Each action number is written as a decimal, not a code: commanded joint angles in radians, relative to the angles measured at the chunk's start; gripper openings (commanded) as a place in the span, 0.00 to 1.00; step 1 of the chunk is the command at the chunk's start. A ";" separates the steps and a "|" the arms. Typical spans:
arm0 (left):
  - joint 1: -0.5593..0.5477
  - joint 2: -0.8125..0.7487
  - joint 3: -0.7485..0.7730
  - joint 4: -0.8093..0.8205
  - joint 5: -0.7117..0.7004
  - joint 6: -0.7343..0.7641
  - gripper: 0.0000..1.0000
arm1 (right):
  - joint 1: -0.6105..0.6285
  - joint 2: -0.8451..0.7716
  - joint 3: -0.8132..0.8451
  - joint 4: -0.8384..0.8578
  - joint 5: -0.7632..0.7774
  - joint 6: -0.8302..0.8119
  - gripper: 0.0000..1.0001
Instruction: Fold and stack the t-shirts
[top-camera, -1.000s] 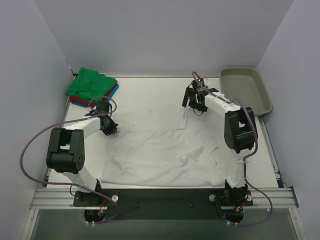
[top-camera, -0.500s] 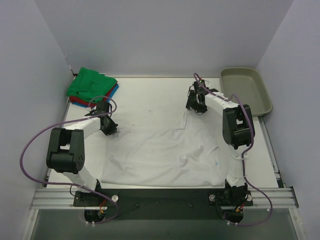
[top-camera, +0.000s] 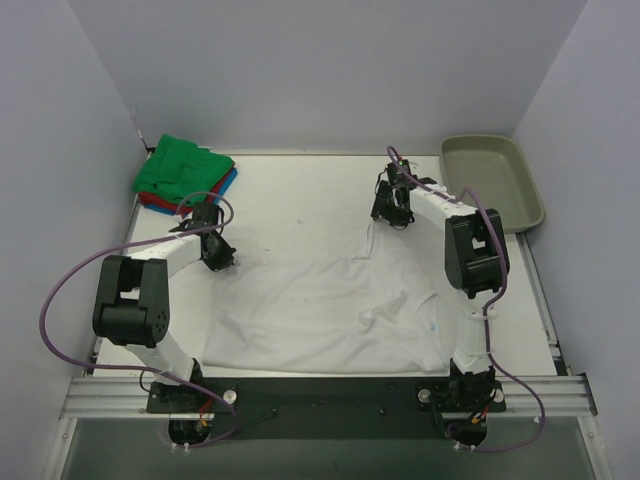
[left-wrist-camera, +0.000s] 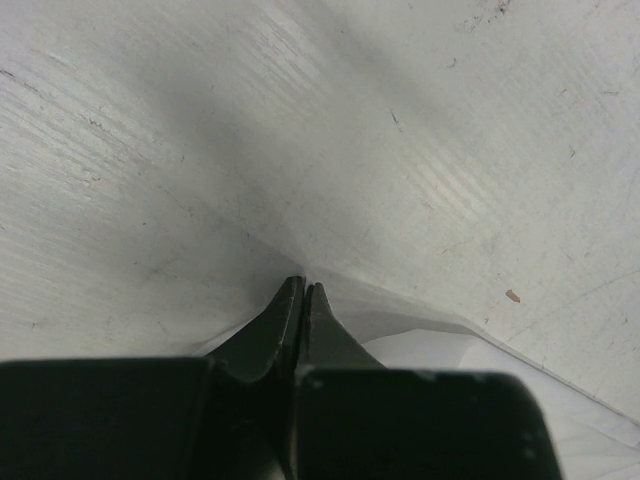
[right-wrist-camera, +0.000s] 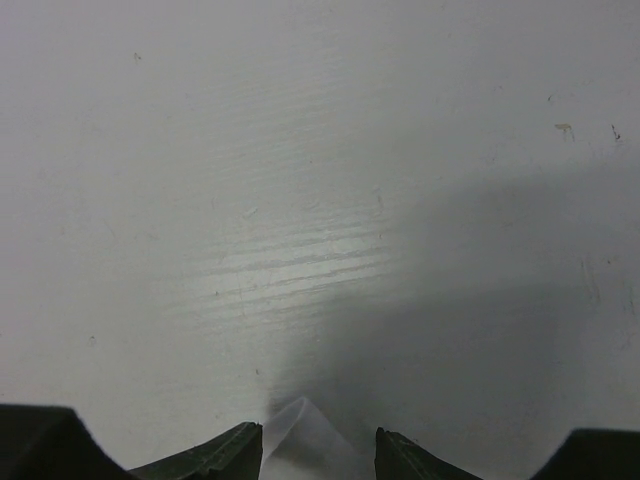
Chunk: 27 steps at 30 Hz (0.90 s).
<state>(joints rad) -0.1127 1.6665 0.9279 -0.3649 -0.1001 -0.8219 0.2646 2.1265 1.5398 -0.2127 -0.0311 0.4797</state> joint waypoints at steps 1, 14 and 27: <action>-0.004 -0.016 0.009 -0.008 -0.015 0.013 0.00 | 0.012 0.027 0.031 -0.017 -0.015 0.016 0.45; -0.001 -0.033 0.005 -0.016 -0.023 0.015 0.00 | 0.010 0.023 0.034 -0.036 0.006 0.023 0.00; 0.008 -0.201 0.014 -0.095 -0.038 0.053 0.00 | 0.015 -0.385 -0.199 -0.034 0.123 -0.046 0.00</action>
<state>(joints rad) -0.1123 1.5497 0.9279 -0.4213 -0.1207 -0.7975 0.2703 1.9480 1.4025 -0.2283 0.0261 0.4610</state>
